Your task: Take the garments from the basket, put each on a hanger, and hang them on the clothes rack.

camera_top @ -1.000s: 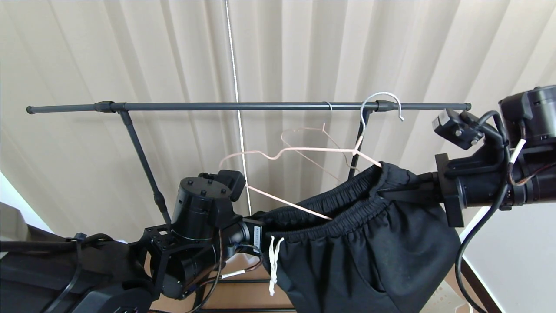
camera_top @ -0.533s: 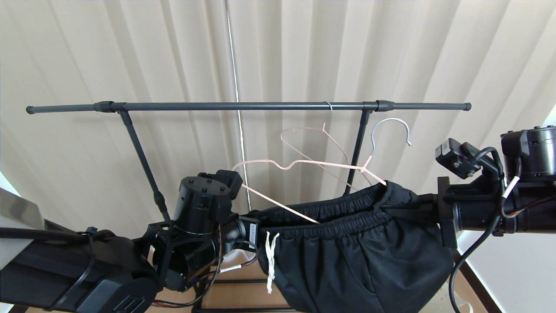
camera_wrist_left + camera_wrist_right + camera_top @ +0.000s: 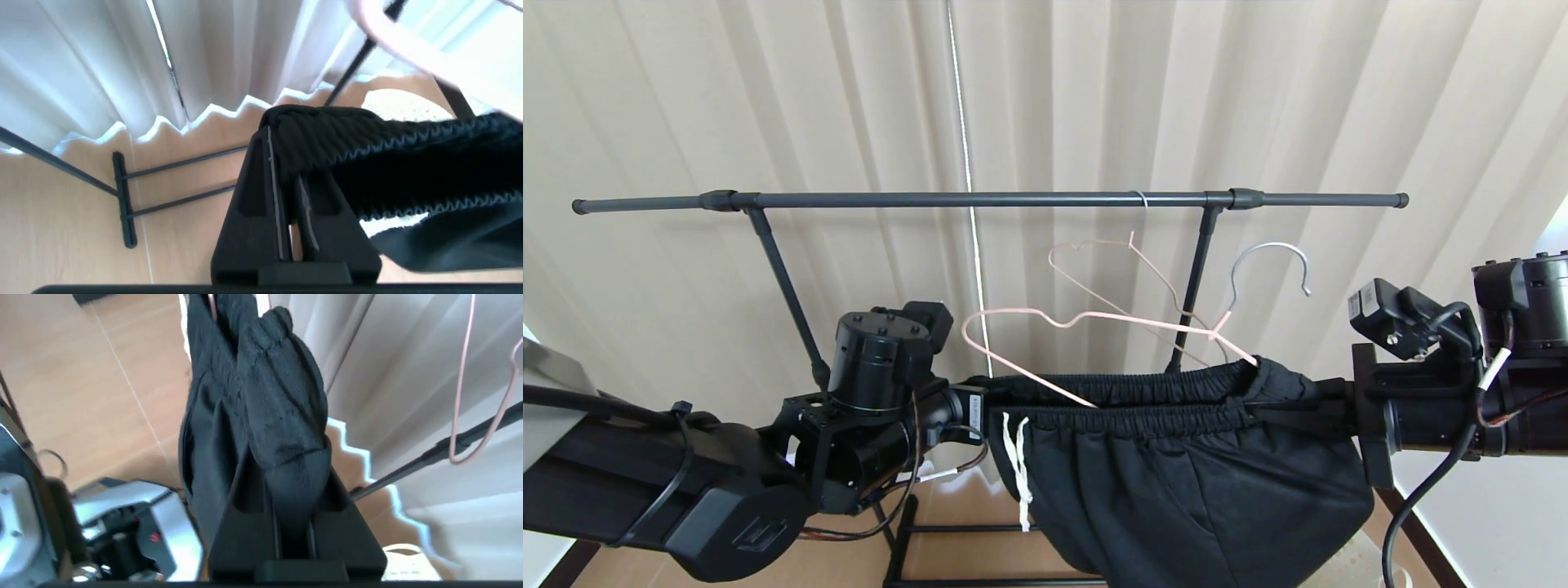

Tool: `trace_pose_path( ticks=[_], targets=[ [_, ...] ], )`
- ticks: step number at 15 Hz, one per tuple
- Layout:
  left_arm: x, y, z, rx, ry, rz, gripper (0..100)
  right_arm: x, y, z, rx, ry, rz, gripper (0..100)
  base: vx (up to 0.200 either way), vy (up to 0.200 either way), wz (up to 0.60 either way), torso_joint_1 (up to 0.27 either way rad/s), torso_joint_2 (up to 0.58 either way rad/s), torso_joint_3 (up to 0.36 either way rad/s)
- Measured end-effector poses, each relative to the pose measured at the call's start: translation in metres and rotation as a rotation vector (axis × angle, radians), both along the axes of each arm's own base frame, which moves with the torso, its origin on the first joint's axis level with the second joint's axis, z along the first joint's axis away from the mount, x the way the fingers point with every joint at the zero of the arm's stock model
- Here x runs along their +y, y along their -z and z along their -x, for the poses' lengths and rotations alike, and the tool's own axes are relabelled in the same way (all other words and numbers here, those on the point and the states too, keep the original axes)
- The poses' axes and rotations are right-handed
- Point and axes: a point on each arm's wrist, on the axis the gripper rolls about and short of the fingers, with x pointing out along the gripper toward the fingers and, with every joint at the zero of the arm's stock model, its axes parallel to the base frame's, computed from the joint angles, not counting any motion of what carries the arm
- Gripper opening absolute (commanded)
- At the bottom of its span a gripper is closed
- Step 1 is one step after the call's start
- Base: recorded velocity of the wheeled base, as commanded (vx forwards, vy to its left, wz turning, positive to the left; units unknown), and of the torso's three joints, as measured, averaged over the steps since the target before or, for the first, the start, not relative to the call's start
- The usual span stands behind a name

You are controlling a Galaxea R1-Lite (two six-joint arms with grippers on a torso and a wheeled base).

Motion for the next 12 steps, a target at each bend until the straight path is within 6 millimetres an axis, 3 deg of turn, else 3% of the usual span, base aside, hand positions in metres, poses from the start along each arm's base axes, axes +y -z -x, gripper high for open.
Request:
trace_pose_path(
  ticks=[12],
  targets=[
    [0.009, -0.012, -0.013, -0.059, -0.019, -0.042, 0, 0.000, 0.019, 0.009, -0.045, 0.014, 0.178, 0, 0.000, 0.000, 0.00, 0.000, 0.00, 0.000]
  ],
)
